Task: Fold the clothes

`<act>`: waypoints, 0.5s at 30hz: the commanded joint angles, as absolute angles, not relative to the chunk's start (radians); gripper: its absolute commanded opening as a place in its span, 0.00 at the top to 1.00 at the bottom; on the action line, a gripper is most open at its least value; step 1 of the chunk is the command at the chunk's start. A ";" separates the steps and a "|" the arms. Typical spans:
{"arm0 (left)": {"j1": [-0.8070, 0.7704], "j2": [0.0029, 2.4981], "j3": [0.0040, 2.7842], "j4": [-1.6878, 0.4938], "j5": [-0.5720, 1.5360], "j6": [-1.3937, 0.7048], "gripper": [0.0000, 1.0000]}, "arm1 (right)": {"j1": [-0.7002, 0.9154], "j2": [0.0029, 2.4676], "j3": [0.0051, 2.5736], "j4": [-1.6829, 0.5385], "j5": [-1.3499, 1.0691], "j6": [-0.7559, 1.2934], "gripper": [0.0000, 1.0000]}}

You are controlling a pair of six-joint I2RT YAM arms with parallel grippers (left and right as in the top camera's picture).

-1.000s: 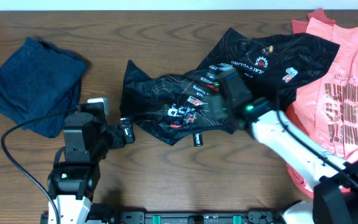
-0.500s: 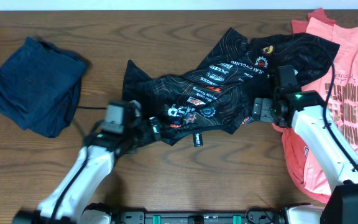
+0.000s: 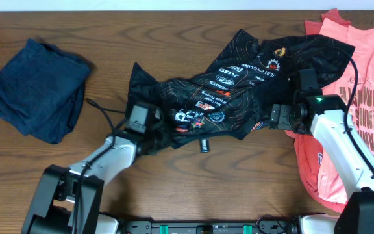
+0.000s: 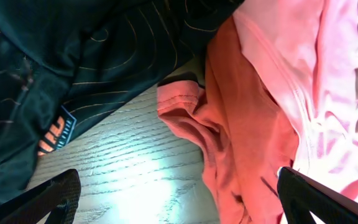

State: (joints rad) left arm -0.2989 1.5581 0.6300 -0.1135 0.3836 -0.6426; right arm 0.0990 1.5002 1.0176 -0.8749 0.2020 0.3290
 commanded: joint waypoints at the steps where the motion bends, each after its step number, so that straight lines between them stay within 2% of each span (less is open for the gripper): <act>1: -0.184 1.530 0.748 -0.174 0.278 -0.493 0.94 | 0.090 1.481 1.024 -0.888 0.198 0.339 0.01; 5: -0.020 1.526 1.007 -0.322 0.276 -0.419 0.94 | 0.090 1.481 1.024 -0.898 0.189 0.332 0.01; 11: 0.146 1.526 1.336 -0.443 0.275 -0.352 0.94 | 0.090 1.481 1.024 -0.896 0.164 0.332 0.01; 12: 0.161 1.526 1.356 -0.461 0.276 -0.352 0.87 | 0.090 1.481 1.024 -0.896 0.163 0.332 0.01; 13: 0.172 1.526 1.366 -0.481 0.276 -0.352 0.65 | 0.090 1.481 1.024 -0.897 0.163 0.332 0.01; 14: 0.175 1.526 1.366 -0.498 0.276 -0.352 0.36 | 0.090 1.481 1.024 -0.897 0.163 0.332 0.01; 15: 0.175 1.527 1.364 -0.526 0.276 -0.352 0.14 | 0.090 1.481 1.024 -0.898 0.164 0.332 0.01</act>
State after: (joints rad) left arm 0.1715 1.5215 1.3621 -0.4744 0.2840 -0.3870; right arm 0.0948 1.5002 1.0176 -0.8970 0.1715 0.3290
